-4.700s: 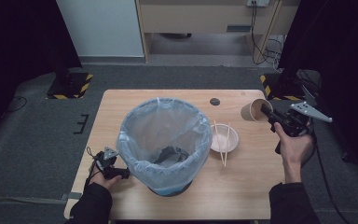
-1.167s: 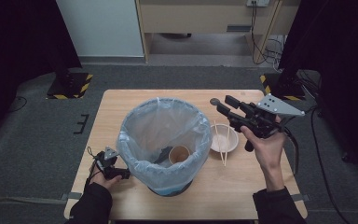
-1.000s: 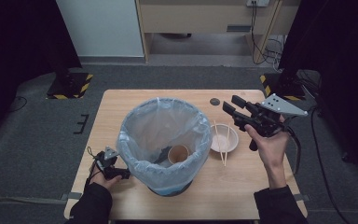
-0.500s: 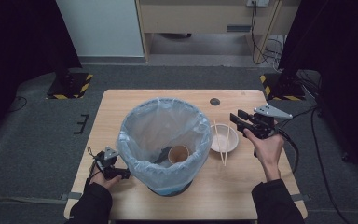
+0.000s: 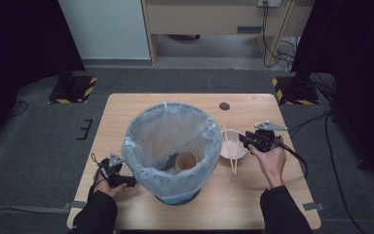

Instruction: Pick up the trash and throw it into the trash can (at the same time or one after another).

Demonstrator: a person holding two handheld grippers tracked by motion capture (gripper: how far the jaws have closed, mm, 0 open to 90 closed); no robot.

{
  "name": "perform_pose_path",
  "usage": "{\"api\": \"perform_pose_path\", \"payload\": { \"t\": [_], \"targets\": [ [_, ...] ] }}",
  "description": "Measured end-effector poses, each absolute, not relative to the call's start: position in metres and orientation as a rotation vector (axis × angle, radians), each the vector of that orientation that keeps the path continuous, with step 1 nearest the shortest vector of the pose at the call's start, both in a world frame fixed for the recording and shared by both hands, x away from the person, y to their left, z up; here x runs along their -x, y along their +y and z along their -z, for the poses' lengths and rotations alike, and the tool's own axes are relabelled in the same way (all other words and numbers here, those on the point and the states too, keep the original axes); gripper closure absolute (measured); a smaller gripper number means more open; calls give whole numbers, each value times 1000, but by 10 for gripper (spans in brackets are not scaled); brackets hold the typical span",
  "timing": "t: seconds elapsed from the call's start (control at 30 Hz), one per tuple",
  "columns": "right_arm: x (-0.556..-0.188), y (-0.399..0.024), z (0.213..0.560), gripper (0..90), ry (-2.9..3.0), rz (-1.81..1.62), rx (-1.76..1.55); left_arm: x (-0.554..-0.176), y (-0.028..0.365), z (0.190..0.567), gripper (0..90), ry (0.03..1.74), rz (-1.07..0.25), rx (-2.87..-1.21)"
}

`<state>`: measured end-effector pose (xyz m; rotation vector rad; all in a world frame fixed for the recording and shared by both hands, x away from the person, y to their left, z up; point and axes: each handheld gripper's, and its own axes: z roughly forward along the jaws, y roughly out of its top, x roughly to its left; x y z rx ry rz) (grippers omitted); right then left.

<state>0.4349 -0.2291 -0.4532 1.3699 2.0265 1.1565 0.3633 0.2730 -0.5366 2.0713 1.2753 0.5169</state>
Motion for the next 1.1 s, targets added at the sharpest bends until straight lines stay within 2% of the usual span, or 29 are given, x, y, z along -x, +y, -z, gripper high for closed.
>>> {"api": "perform_pose_path", "payload": {
  "t": [0.53,1.1],
  "targets": [
    [-441,-221,486,676,2105,-1047,-1460,-363,273,537,0,1274,-517,-2073],
    [-443,-218,491,802,2134,-1002,-1503,-363,273,537,0,1274,-517,-2074]
  ]
}}
